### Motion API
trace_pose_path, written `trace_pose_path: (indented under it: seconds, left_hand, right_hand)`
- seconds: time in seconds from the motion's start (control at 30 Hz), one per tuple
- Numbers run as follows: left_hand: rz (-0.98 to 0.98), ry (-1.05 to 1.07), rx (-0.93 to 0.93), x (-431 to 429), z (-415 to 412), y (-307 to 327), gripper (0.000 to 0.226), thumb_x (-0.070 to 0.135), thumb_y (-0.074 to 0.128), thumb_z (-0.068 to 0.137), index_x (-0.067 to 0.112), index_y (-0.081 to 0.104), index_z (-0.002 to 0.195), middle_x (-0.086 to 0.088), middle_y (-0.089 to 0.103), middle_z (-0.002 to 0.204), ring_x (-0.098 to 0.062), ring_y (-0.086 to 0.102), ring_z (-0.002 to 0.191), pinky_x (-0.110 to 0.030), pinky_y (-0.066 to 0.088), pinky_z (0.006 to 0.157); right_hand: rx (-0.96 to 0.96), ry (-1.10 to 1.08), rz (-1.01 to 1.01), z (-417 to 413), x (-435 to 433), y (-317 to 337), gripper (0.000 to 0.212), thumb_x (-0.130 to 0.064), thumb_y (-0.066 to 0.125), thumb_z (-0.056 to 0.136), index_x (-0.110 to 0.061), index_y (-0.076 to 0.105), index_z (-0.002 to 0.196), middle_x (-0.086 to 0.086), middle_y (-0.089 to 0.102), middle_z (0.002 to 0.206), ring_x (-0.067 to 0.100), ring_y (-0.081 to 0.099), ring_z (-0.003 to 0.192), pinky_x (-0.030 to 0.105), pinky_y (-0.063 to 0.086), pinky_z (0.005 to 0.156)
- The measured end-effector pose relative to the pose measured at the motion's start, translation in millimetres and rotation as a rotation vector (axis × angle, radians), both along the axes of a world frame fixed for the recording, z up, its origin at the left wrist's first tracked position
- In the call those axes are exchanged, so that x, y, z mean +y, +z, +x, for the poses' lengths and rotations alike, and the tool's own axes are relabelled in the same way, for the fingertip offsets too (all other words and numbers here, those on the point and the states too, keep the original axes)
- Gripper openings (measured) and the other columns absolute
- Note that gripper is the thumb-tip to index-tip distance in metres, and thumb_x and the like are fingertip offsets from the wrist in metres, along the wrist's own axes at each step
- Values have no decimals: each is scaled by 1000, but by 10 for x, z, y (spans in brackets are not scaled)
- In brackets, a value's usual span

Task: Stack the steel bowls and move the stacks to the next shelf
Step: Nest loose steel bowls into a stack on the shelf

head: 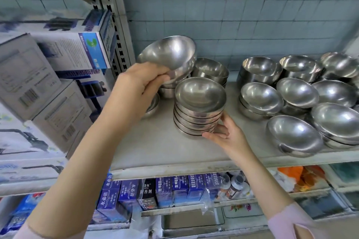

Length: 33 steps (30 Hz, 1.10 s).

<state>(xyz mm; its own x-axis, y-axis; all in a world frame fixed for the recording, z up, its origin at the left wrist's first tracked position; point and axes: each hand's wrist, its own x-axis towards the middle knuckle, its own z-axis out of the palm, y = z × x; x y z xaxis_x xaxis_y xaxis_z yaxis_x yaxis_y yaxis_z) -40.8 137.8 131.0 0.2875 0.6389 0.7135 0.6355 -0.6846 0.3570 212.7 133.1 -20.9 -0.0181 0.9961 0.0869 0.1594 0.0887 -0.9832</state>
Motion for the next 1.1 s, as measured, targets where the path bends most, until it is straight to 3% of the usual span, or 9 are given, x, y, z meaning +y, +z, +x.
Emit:
trace_pose_path:
  seconds: [0.1,0.23,0.33,0.53,0.9,0.97,1.03,1.1]
  left_hand:
    - [40,-153,137,75,236,36,18,18,57,94,9,71,103,4,68,92,-15,57,88,-27,45,87]
    - [-5,-266,244,208,370,-101,22,22,55,93,9,72,100,1,71,92,-8,57,88,-23,43,90]
    - [-47,-300,256,217,348,-198,24,24,55,93,8,72,98,2,71,91,-10,60,86,-21,42,91]
    - [-86,-331,280,190,350,-260,26,26,53,94,9,72,97,2,70,89,-18,64,84,-34,46,90]
    - [-169,-330,222,205,334,-311,30,30,54,93,10,71,107,2,71,101,-19,63,104,-36,46,96]
    - [-238,-313,211,177,336,-292,42,38,59,90,15,63,124,4,68,116,-16,56,120,-31,41,105]
    - [-355,-254,130,128,275,-274,65,45,61,85,25,41,144,12,47,143,-6,33,140,-26,24,117]
    - [-414,-128,-2,86,151,-299,76,46,59,82,33,25,149,17,28,152,1,16,144,-20,14,117]
  right_hand:
    - [-1,-3,8,2,1,-12,93,-16,85,72,-24,37,151,-10,68,125,6,68,106,22,54,87]
    - [-8,-12,14,6,8,-33,95,-22,86,69,-26,38,150,-6,68,125,11,68,108,24,53,87]
    - [-28,-10,26,4,18,-30,92,-20,87,72,-28,38,150,-10,69,122,9,67,108,27,55,90]
    - [-36,-17,31,17,30,-41,88,-16,86,73,-29,41,148,-13,72,115,9,68,106,33,55,94]
    - [-28,-7,48,15,31,-57,90,-17,86,74,-30,39,149,-11,70,119,8,68,107,32,55,95]
    - [-29,-4,51,19,32,-57,90,-18,86,74,-30,39,149,-11,70,121,9,67,109,33,55,95]
    - [-30,-4,48,20,34,-60,90,-19,86,73,-31,39,149,-14,70,120,8,67,109,32,55,95]
    - [-35,-12,46,16,24,-57,91,-21,86,73,-30,39,150,-19,70,116,3,68,106,27,54,94]
